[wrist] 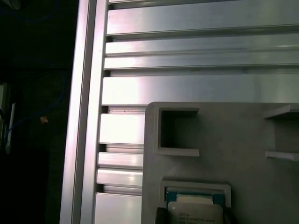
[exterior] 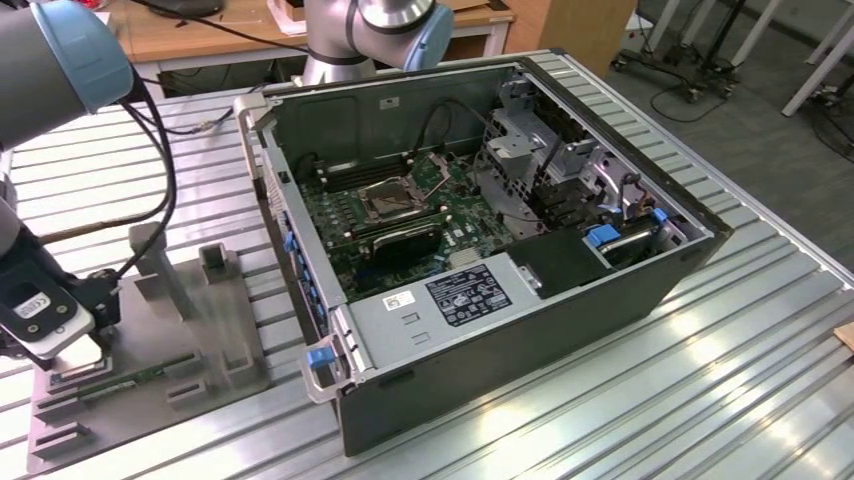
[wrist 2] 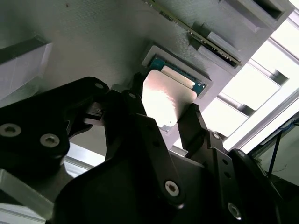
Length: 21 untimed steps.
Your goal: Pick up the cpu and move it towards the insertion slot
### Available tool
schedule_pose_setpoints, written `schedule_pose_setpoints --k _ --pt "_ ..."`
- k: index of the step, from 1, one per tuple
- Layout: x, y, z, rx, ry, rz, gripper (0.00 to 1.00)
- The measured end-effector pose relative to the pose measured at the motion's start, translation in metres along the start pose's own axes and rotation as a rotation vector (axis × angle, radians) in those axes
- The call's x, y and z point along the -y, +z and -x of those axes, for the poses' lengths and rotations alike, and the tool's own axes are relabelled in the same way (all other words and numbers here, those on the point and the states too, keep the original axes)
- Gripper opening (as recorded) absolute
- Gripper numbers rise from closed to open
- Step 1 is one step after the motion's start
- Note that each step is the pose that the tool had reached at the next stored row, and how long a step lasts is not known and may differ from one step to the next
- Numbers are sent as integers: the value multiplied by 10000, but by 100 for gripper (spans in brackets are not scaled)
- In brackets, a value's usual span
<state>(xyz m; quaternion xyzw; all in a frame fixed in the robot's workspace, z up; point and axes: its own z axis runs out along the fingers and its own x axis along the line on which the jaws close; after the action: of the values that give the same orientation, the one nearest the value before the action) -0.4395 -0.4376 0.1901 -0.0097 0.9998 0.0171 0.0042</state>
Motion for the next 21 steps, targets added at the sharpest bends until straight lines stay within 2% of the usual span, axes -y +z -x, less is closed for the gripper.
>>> schedule_pose_setpoints --k 8,15,18,21 --pt "-5 -134 1 1 0 0 54" --pt "-10 -290 2 0 0 0 54" --pt "-11 -325 3 2 0 1 54" --pt "-11 -328 3 0 0 0 54"
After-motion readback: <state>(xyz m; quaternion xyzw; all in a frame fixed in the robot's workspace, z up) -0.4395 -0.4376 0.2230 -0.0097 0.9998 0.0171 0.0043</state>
